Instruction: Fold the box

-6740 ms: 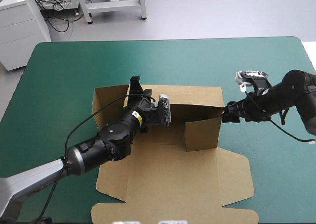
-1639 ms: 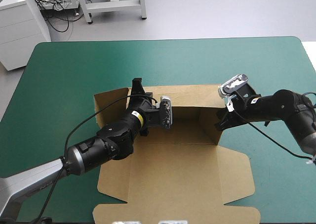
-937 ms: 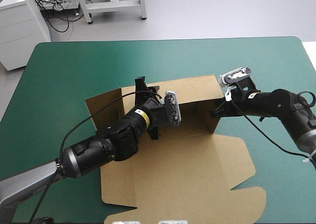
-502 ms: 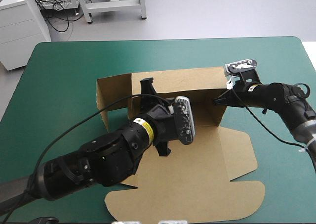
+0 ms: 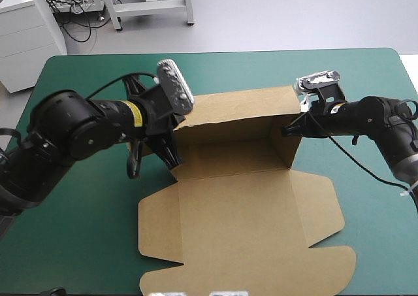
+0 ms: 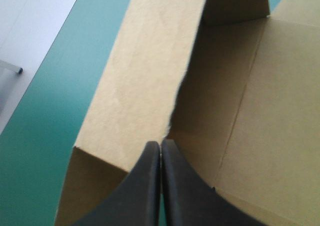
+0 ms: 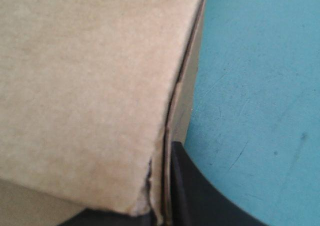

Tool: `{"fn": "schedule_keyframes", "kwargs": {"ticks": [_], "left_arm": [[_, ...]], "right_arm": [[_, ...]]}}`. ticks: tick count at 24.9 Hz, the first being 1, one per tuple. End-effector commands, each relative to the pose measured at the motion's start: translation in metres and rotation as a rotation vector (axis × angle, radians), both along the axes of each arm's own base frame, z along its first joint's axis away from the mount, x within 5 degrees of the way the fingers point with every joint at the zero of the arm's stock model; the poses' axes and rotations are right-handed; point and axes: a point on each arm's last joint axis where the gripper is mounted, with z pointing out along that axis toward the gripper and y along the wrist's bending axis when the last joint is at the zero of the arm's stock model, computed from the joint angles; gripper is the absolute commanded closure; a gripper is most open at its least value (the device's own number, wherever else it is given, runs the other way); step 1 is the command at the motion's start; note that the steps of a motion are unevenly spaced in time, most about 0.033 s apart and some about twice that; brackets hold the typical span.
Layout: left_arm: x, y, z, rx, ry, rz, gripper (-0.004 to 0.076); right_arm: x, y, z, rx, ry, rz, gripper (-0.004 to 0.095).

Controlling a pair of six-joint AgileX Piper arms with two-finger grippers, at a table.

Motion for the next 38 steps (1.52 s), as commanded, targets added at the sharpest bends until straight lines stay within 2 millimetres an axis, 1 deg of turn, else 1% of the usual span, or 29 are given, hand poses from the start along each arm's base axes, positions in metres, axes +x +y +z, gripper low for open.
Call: {"fn": "schedule_keyframes", "kwargs": {"ticks": [1,2,3,4,5,6,8,9,11,13,16,18,20,23,25,29,34,36,37,38], "left_arm": [[0.003,0.032,0.025,-0.159,-0.030,0.065,0.0731],[0.008,0.049,0.029,-0.197,-0.022,0.128,0.0731],[0.009,0.059,0.031,-0.218,-0.022,0.162,0.0731],[0.009,0.074,0.036,-0.253,-0.022,0.216,0.0731],[0.008,0.083,0.039,-0.269,-0.031,0.245,0.0731],[0.004,0.098,0.043,-0.284,-0.056,0.298,0.0731],[-0.005,0.115,0.050,-0.302,-0.088,0.367,0.0731],[-0.009,0.123,0.052,-0.308,-0.095,0.402,0.0731],[-0.013,0.128,0.053,-0.313,-0.093,0.436,0.0731],[-0.013,0.131,0.051,-0.321,-0.083,0.461,0.0731],[-0.012,0.130,0.038,-0.308,-0.039,0.473,0.0732],[-0.010,0.130,0.033,-0.308,-0.014,0.485,0.0732],[-0.009,0.130,0.028,-0.304,0.001,0.488,0.0732],[-0.011,0.129,0.027,-0.314,0.009,0.485,0.0732],[-0.014,0.129,0.029,-0.328,0.006,0.479,0.0732],[-0.018,0.128,0.031,-0.343,0.004,0.470,0.0733],[-0.020,0.129,0.032,-0.347,0.000,0.467,0.0733],[-0.020,0.127,0.033,-0.370,0.008,0.453,0.0733],[-0.020,0.125,0.034,-0.387,0.008,0.444,0.0733],[-0.020,0.125,0.034,-0.390,0.008,0.442,0.0733]], "right_arm": [[-0.008,-0.001,0.024,0.041,-0.059,-0.023,0.0926],[-0.009,-0.002,0.022,0.036,-0.031,-0.030,0.0926],[-0.010,-0.002,0.021,0.035,-0.019,-0.027,0.0926],[-0.011,-0.002,0.020,0.030,-0.006,-0.023,0.0926],[-0.011,-0.002,0.020,0.027,-0.002,-0.021,0.0926],[-0.012,-0.002,0.020,0.029,0.005,-0.023,0.0926],[-0.013,-0.002,0.019,0.025,0.021,-0.017,0.0926],[-0.014,-0.002,0.023,0.024,0.023,-0.012,0.0926],[-0.016,-0.002,0.028,0.023,0.026,-0.003,0.0926],[-0.018,-0.002,0.037,0.020,0.033,0.002,0.0926],[-0.029,-0.005,0.054,-0.007,0.101,-0.005,0.0926],[-0.033,-0.008,0.054,-0.039,0.150,-0.018,0.0926],[-0.032,-0.011,0.052,-0.052,0.162,-0.060,0.0926],[-0.030,-0.011,0.050,-0.053,0.174,-0.075,0.0926],[-0.025,-0.010,0.045,-0.048,0.196,-0.083,0.0926],[-0.006,-0.007,0.026,-0.064,0.266,-0.083,0.0926],[0.026,-0.001,-0.008,-0.086,0.365,-0.085,0.0926],[0.040,0.002,-0.019,-0.090,0.383,-0.088,0.0926],[0.053,0.004,-0.025,-0.093,0.382,-0.085,0.0926],[0.059,0.005,-0.027,-0.093,0.381,-0.084,0.0926]]}}
